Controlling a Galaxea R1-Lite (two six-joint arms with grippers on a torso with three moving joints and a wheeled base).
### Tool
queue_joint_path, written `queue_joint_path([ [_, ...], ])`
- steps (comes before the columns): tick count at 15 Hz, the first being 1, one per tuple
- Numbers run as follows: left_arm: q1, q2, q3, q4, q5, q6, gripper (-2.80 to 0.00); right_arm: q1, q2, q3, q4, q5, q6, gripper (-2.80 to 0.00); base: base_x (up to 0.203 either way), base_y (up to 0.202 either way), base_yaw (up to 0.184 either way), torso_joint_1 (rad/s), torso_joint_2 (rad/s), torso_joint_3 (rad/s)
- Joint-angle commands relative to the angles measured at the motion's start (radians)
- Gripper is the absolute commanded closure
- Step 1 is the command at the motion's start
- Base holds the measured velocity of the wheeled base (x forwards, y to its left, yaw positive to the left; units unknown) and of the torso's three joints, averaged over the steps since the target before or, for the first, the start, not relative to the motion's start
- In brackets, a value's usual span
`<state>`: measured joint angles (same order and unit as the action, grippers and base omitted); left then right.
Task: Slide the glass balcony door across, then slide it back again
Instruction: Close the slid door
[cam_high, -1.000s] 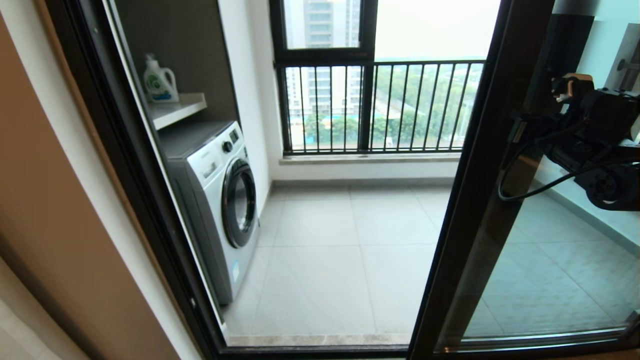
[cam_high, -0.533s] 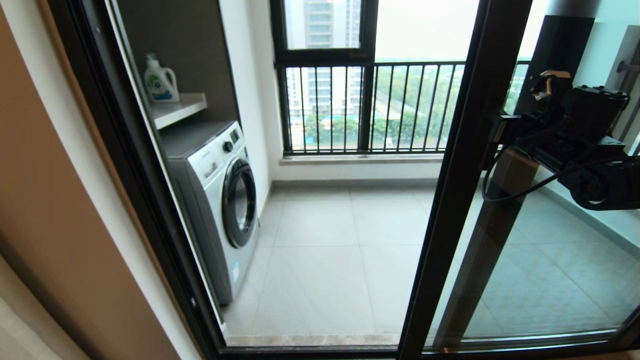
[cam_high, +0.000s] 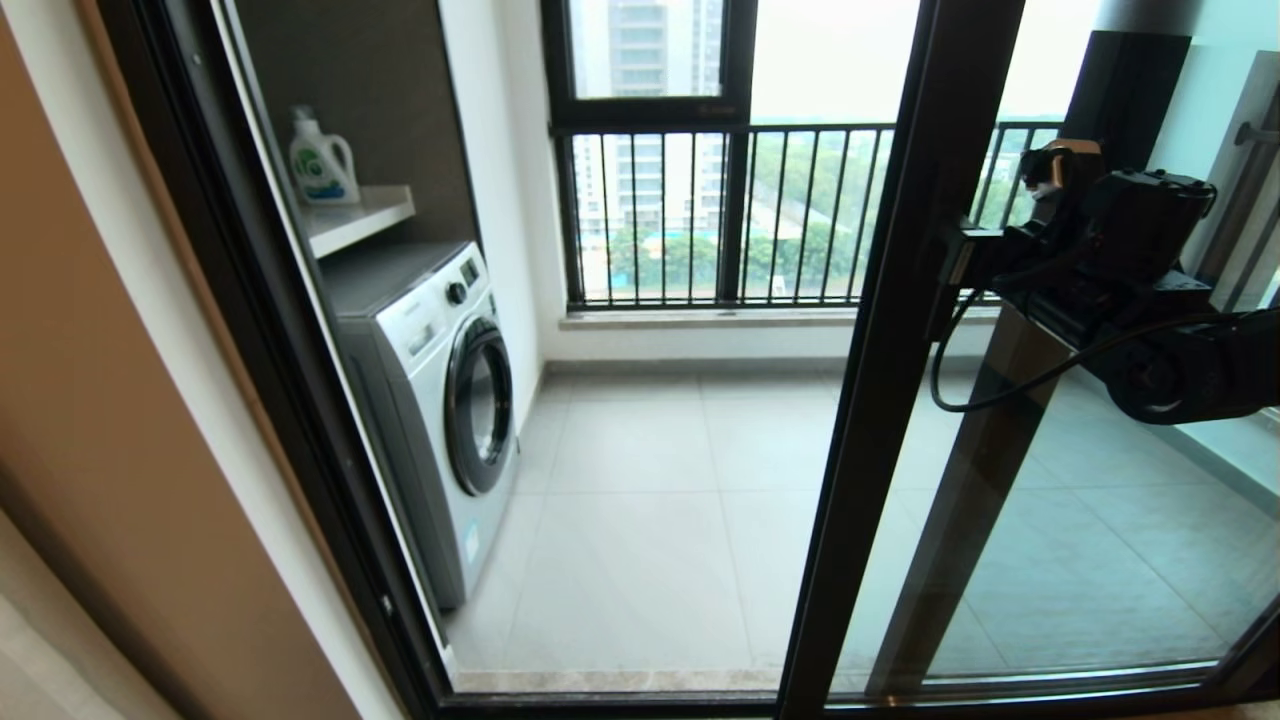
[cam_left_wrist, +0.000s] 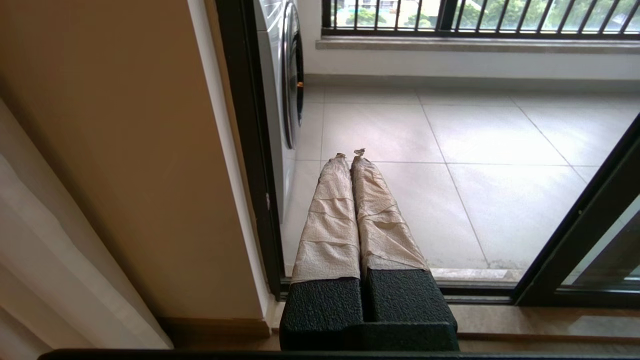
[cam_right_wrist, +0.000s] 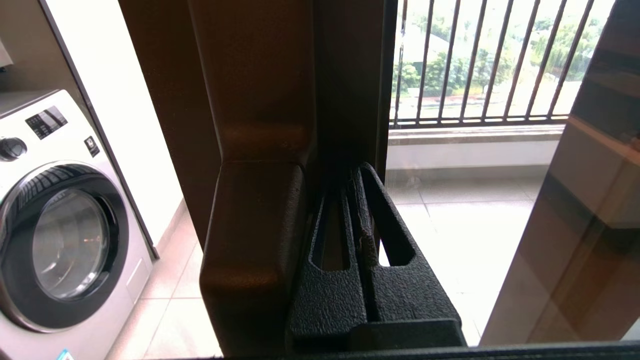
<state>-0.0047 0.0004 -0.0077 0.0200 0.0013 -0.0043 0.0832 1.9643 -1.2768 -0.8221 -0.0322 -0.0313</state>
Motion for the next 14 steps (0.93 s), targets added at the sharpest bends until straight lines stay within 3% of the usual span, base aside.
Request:
queue_joint_path([
  [1,0.0,0.001,0.0,0.0,0.0,0.0,0.0,0.034,0.004,0.001,-0.002,-0.006,-0.001,0.0,0.0,0.0,0.0,0.0,0.0,0.0],
  [14,0.0,0.001,0.0,0.0,0.0,0.0,0.0,0.17,0.013,-0.003,0.001,-0.052,-0.001,0.0,0.0,0.0,0.0,0.0,0.0,0.0],
])
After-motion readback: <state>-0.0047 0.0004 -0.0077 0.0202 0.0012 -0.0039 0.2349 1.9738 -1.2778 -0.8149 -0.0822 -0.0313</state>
